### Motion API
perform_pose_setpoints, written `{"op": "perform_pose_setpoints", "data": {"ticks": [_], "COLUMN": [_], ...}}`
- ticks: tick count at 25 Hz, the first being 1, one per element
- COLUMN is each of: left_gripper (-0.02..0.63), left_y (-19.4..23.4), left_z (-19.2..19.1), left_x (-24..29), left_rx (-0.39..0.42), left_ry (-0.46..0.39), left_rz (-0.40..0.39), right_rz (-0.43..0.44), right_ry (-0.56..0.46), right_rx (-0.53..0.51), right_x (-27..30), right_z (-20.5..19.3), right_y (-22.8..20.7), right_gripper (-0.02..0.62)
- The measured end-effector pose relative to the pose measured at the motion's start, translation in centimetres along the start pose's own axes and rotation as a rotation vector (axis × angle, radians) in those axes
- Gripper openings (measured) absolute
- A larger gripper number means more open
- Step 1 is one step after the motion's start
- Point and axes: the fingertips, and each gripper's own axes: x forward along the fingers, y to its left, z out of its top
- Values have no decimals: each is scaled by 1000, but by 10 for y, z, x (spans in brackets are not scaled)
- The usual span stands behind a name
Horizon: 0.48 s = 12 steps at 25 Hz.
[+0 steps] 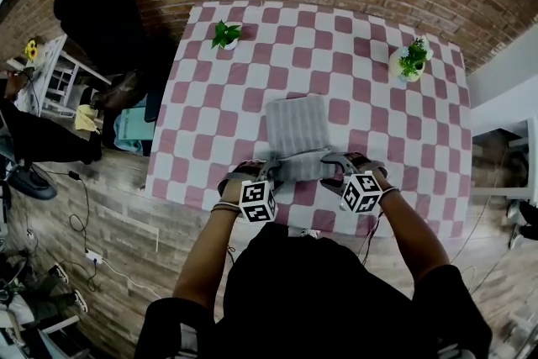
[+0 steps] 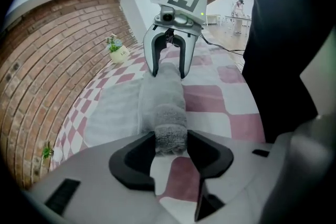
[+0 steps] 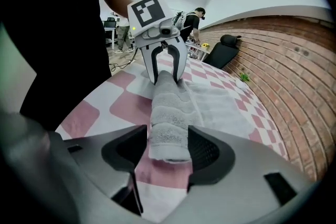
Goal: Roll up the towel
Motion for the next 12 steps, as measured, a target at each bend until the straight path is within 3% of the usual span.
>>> {"op": "perform_pose_setpoints", "data": {"ticks": [7, 10, 12], "left_gripper": [124, 110, 109], "left_y": [-2, -13, -27], "left_z": [-1, 3, 6], "left_x": [0, -7, -13], "left_rx": [-110, -213, -279], "left_ry": [-29, -71, -103], "left_rz": [-33, -115, -202], "right_rz": [-2, 50, 130], "right_ry": [16, 23, 19], "right_rx": [56, 139, 205], "right_x": [3, -2, -8], "right_z": [-7, -4, 0], "right_y": [0, 5, 17], "right_gripper": [173, 126, 118]}}
